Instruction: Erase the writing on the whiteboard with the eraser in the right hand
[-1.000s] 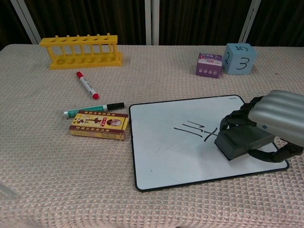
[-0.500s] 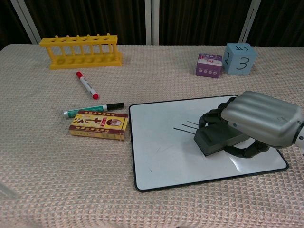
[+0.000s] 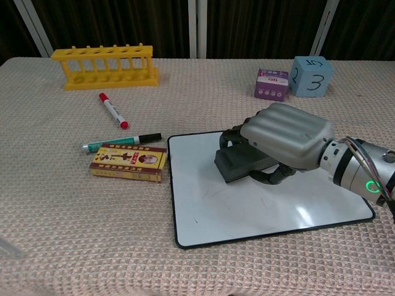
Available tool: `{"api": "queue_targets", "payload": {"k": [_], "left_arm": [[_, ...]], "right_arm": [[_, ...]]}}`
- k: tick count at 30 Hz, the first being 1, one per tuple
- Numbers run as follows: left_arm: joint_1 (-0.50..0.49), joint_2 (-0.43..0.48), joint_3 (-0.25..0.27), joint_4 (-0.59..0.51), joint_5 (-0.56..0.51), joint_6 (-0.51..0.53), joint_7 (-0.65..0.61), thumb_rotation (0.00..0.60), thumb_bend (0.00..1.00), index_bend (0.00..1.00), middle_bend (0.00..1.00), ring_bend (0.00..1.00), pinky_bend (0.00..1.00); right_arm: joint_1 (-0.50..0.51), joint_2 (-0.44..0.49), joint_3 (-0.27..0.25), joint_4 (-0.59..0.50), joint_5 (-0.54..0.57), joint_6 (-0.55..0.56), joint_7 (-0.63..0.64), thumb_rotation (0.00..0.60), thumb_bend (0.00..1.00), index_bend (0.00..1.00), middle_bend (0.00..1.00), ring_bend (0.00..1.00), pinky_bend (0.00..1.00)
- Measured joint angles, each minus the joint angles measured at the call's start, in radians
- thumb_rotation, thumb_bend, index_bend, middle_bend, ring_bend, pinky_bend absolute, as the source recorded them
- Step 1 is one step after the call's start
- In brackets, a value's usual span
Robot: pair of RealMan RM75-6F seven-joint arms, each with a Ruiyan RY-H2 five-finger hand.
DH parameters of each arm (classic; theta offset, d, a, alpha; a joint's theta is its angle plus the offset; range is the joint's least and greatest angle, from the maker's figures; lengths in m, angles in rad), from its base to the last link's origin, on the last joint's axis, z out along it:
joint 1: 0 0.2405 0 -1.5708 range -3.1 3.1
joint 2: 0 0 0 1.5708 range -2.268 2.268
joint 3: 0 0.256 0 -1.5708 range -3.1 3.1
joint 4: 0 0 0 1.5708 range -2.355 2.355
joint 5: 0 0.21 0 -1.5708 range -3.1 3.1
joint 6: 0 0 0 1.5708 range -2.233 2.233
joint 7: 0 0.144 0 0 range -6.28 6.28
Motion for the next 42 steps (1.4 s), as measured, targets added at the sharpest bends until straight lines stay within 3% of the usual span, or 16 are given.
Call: {"api": "queue_targets", "payload": {"k": [7, 13, 25, 42], "left_arm": [[0.001, 0.016, -0.002, 0.003, 0.002, 0.005, -0.007, 0.6, 0.16, 0.23, 0.22, 0.15, 0.25], [0.001, 0.022, -0.002, -0.006, 0.005, 0.006, -0.006, 0.6, 0.16, 0.23, 0.22, 0.15, 0.25], [-0.005, 0.027, 0.001, -0.038, 0.02, 0.004, 0.029, 0.6, 0.16, 0.23, 0.22, 0.15, 0.25], [-0.005, 0.034, 0.004, -0.099, 0.032, 0.007, 0.091, 0.599, 0.16, 0.23, 0.22, 0.15, 0.25]], "right_arm": [[0.042, -0.05, 0.056, 0.047, 0.046, -0.012, -0.007, 0.6, 0.38, 0.74, 0.62, 0.52, 0.6], [0.045, -0.042, 0.054, 0.046, 0.066, -0.008, -0.005, 0.6, 0.38, 0.74, 0.62, 0.52, 0.6], [0.025, 0.004, 0.0, 0.052, 0.092, -0.019, 0.013, 0.6, 0.38, 0.74, 0.62, 0.52, 0.6], [-0.033, 0.177, -0.127, -0.074, 0.006, 0.021, 0.059, 0.6, 0.38, 0.74, 0.62, 0.52, 0.6]]}}
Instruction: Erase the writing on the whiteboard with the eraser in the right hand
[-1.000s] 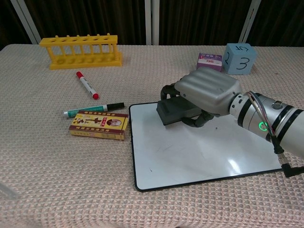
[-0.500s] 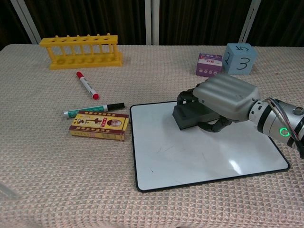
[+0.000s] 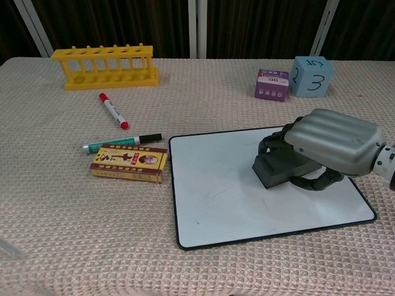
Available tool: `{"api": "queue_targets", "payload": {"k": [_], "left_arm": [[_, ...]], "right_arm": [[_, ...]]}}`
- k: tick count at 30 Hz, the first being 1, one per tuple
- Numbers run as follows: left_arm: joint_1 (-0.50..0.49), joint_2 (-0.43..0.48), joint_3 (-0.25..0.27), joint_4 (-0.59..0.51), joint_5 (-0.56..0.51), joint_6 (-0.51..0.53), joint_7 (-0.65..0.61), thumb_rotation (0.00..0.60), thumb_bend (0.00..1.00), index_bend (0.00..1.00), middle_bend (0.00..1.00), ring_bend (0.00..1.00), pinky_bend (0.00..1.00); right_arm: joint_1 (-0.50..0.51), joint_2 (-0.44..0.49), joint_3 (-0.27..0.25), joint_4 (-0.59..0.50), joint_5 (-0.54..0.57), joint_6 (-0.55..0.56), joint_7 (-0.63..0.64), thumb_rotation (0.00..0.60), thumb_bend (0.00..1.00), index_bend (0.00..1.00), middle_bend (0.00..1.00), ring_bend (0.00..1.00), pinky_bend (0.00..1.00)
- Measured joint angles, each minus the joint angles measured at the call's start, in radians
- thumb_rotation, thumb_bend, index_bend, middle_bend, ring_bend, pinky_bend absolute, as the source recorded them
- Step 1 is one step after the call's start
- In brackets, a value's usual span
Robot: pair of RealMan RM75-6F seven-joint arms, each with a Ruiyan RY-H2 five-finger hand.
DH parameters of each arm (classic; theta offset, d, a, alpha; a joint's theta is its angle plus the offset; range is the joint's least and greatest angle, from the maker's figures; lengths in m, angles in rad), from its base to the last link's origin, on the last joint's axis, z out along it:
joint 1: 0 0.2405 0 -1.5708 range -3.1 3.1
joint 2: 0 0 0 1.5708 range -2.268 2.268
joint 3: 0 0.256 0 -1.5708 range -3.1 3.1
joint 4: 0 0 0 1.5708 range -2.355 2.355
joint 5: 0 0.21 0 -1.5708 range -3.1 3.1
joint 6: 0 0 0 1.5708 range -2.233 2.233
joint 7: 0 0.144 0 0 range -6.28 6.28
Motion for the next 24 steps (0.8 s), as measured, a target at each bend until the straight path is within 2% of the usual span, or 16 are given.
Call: {"api": "queue_targets", "payload": {"k": [6, 13, 17, 24], "left_arm": [[-0.001, 0.008, -0.009, -0.012, -0.004, 0.007, 0.007, 0.6, 0.16, 0.23, 0.22, 0.15, 0.25], [0.001, 0.006, -0.01, -0.012, -0.012, 0.004, 0.007, 0.6, 0.16, 0.23, 0.22, 0.15, 0.25], [0.002, 0.006, -0.009, -0.007, -0.016, 0.0, 0.003, 0.6, 0.16, 0.23, 0.22, 0.15, 0.25], [0.008, 0.006, -0.007, 0.006, -0.03, -0.007, -0.01, 0.6, 0.16, 0.23, 0.22, 0.15, 0.25]], "right_arm": [[-0.017, 0.024, -0.029, -0.03, -0.036, 0.011, -0.004, 0.6, 0.38, 0.74, 0.62, 0.51, 0.6], [-0.014, -0.023, -0.018, -0.015, -0.065, 0.026, 0.002, 0.6, 0.38, 0.74, 0.62, 0.51, 0.6], [0.0, -0.075, 0.008, 0.012, -0.064, 0.016, -0.005, 0.6, 0.38, 0.74, 0.62, 0.51, 0.6], [0.054, -0.18, 0.094, 0.071, -0.018, -0.03, -0.035, 0.6, 0.38, 0.74, 0.62, 0.51, 0.6]]}}
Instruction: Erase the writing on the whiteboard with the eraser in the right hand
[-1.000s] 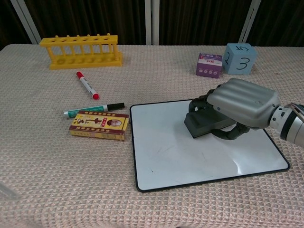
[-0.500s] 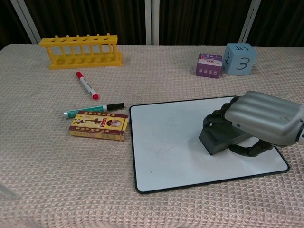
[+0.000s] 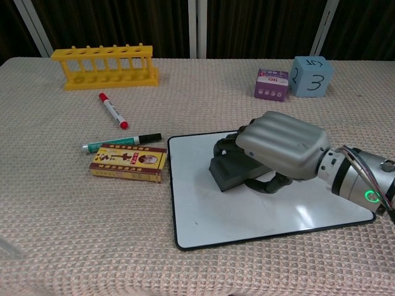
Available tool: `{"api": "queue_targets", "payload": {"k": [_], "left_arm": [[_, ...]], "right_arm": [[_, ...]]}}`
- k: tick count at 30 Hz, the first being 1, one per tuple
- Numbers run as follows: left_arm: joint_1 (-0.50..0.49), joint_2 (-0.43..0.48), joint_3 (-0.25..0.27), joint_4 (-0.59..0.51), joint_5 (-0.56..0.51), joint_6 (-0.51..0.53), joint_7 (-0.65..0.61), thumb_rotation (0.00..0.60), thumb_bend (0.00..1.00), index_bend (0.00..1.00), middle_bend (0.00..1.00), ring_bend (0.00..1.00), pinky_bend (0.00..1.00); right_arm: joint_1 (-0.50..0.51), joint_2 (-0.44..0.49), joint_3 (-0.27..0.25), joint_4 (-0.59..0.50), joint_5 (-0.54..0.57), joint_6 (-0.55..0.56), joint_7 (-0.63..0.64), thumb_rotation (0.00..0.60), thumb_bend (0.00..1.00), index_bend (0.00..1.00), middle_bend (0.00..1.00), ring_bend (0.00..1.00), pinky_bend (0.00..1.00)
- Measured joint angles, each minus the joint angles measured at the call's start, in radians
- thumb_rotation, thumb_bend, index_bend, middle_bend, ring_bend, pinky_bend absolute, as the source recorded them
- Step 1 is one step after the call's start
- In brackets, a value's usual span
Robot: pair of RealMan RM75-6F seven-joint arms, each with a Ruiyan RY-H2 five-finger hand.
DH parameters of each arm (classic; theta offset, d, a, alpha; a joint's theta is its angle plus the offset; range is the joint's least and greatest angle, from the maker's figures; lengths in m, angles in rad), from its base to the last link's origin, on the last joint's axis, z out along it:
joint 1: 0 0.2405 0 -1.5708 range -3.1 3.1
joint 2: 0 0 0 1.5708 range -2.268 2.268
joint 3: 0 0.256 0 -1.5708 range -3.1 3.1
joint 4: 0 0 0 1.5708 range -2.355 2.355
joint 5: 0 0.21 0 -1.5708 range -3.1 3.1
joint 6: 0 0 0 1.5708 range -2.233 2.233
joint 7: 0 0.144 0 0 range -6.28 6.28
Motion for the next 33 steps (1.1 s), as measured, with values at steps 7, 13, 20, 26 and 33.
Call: {"api": "queue_targets", "payload": {"k": [7, 13, 20, 26, 33], "left_arm": [[0.002, 0.001, -0.002, 0.009, -0.007, -0.004, -0.018, 0.6, 0.16, 0.23, 0.22, 0.15, 0.25], [0.003, 0.01, -0.003, 0.0, 0.001, 0.008, -0.014, 0.6, 0.16, 0.23, 0.22, 0.15, 0.25], [0.008, 0.017, -0.003, -0.005, 0.006, 0.018, -0.017, 0.6, 0.16, 0.23, 0.22, 0.15, 0.25], [-0.001, 0.009, -0.002, -0.013, 0.028, 0.021, -0.007, 0.6, 0.16, 0.23, 0.22, 0.15, 0.25], [-0.009, -0.001, -0.001, -0.023, 0.037, 0.012, 0.007, 0.6, 0.16, 0.24, 0.22, 0.15, 0.25]], "right_arm": [[0.052, -0.084, 0.082, 0.067, 0.07, -0.036, -0.012, 0.6, 0.38, 0.74, 0.62, 0.51, 0.6], [0.088, -0.117, 0.128, 0.104, 0.103, -0.036, -0.018, 0.6, 0.38, 0.74, 0.62, 0.51, 0.6], [0.048, 0.018, 0.109, -0.011, 0.041, 0.074, 0.014, 0.6, 0.38, 0.74, 0.62, 0.51, 0.6], [-0.065, 0.196, 0.055, -0.011, 0.033, 0.17, 0.087, 0.6, 0.38, 0.73, 0.61, 0.51, 0.6], [-0.129, 0.225, 0.036, 0.152, 0.099, 0.183, 0.215, 0.6, 0.38, 0.67, 0.59, 0.49, 0.56]]}}
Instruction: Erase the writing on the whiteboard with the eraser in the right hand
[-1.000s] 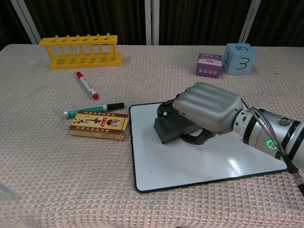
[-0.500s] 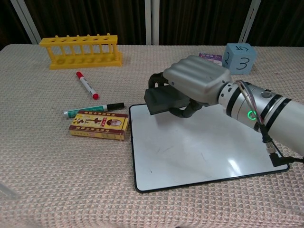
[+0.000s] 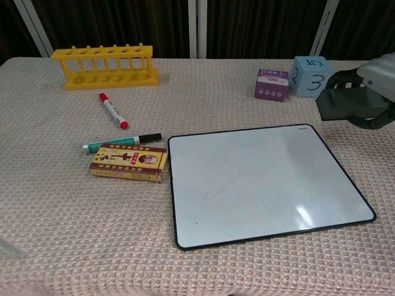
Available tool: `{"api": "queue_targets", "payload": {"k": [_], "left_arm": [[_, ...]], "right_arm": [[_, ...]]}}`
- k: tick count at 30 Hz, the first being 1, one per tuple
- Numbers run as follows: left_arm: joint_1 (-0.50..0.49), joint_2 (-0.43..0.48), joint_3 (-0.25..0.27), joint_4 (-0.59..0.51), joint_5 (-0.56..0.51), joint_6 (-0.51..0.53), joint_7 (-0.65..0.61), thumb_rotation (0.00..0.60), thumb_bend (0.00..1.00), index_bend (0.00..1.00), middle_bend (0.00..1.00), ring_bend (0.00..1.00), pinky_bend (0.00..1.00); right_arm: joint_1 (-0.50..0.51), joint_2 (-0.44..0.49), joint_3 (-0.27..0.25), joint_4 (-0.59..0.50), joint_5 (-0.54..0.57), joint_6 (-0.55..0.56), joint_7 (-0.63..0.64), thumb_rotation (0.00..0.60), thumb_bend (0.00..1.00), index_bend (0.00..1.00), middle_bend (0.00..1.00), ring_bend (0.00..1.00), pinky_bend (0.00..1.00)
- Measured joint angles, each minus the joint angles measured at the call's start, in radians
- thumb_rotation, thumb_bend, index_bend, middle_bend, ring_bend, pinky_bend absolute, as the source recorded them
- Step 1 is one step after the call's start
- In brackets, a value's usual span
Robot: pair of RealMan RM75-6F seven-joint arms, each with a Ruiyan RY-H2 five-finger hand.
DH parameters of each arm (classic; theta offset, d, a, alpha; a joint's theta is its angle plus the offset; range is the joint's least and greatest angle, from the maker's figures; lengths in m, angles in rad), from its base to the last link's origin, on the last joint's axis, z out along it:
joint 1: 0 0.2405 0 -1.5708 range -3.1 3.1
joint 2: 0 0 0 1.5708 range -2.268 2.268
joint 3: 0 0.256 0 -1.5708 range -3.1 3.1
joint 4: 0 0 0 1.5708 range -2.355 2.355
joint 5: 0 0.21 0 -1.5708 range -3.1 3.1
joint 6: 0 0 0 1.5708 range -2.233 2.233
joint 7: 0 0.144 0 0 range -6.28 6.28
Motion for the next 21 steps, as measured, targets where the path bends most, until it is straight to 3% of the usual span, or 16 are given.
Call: {"api": "queue_targets", "payload": {"k": [4, 6, 8, 9, 13, 21], "left_arm": [[-0.001, 0.005, 0.001, -0.011, -0.002, -0.006, 0.011, 0.6, 0.16, 0.24, 0.22, 0.15, 0.25], [-0.001, 0.007, 0.003, -0.014, -0.005, -0.009, 0.014, 0.6, 0.16, 0.24, 0.22, 0.15, 0.25], [0.001, 0.007, 0.005, -0.013, -0.008, -0.011, 0.015, 0.6, 0.16, 0.24, 0.22, 0.15, 0.25], [0.001, 0.007, 0.005, -0.012, -0.009, -0.011, 0.014, 0.6, 0.16, 0.24, 0.22, 0.15, 0.25], [0.001, 0.003, 0.005, -0.005, -0.008, -0.011, 0.01, 0.6, 0.16, 0.24, 0.22, 0.15, 0.25], [-0.005, -0.008, 0.003, 0.006, -0.003, -0.011, -0.004, 0.6, 0.16, 0.24, 0.22, 0.15, 0.25]], "right_arm": [[-0.01, -0.017, -0.002, 0.091, 0.018, -0.014, 0.065, 0.6, 0.36, 0.53, 0.53, 0.43, 0.49], [-0.011, -0.027, -0.005, 0.121, 0.027, -0.037, 0.087, 0.6, 0.31, 0.34, 0.38, 0.27, 0.33], [-0.01, -0.028, -0.008, 0.127, 0.04, -0.068, 0.088, 0.6, 0.21, 0.07, 0.1, 0.04, 0.07], [-0.008, -0.025, -0.01, 0.124, 0.052, -0.095, 0.08, 0.6, 0.17, 0.01, 0.02, 0.0, 0.01], [-0.007, -0.015, -0.012, 0.103, 0.077, -0.145, 0.044, 0.6, 0.11, 0.0, 0.0, 0.0, 0.0], [-0.047, 0.035, -0.042, 0.03, 0.032, -0.06, 0.074, 0.6, 0.11, 0.0, 0.0, 0.0, 0.0]]}}
